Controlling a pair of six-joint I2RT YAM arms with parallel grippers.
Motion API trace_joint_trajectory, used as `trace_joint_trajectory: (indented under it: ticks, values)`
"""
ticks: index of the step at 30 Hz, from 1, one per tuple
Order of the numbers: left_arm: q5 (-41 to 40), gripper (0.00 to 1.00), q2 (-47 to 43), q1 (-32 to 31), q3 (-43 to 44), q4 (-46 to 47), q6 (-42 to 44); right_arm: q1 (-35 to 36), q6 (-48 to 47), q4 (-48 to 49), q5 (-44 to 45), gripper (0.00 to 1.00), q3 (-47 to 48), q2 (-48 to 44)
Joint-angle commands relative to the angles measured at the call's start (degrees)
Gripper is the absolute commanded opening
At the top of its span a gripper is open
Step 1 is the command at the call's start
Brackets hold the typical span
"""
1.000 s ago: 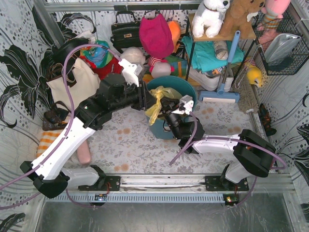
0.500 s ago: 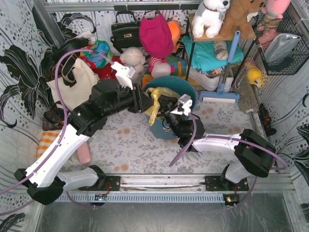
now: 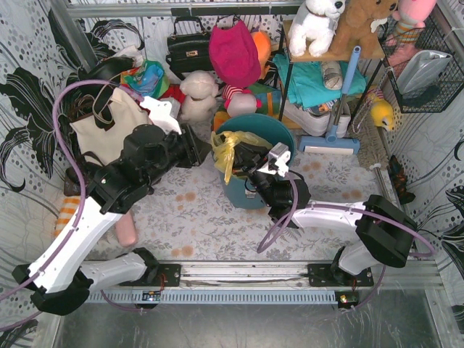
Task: Tie the trash bag
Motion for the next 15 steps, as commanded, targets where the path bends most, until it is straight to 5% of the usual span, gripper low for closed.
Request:
trace_joint_trajectory:
  ticks: [1, 15]
  values:
    - [-6.75, 0.47, -2.38, -0.26, 1.15, 5.21, 0.58, 0.33, -1.0, 6.38, -1.93, 0.0, 1.47, -1.3]
    - [4.93, 0.52, 2.77, -0.31, -0.09, 13.82, 2.17, 0.35, 0.48, 6.29, -5.22, 0.0, -1.58, -4.18]
